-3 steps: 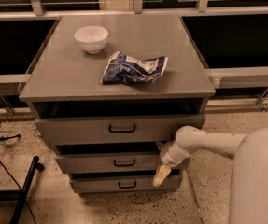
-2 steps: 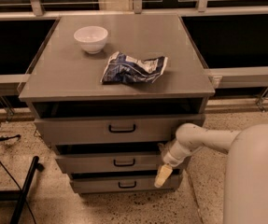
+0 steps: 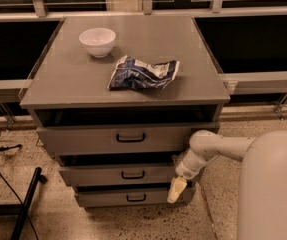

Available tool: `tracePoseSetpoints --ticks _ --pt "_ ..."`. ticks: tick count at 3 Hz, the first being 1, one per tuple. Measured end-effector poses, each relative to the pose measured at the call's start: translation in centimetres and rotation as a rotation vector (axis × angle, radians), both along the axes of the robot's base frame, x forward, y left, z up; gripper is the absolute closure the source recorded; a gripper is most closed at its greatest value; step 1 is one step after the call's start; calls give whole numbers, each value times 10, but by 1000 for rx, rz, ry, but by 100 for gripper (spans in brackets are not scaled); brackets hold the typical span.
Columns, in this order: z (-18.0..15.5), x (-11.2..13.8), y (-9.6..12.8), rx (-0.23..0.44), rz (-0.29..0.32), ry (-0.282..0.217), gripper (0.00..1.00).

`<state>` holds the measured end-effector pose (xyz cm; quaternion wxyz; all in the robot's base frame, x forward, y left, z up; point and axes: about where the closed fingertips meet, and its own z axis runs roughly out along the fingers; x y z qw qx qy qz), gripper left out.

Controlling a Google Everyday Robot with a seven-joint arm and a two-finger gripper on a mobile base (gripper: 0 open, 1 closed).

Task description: Open middle drawer

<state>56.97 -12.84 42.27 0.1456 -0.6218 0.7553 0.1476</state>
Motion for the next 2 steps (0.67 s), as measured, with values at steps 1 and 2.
tracePoseSetpoints --ticks 1,2 --pt "3 -13 -7 -14 -6 36 0" --pt "4 -30 -13 -29 -1 88 0"
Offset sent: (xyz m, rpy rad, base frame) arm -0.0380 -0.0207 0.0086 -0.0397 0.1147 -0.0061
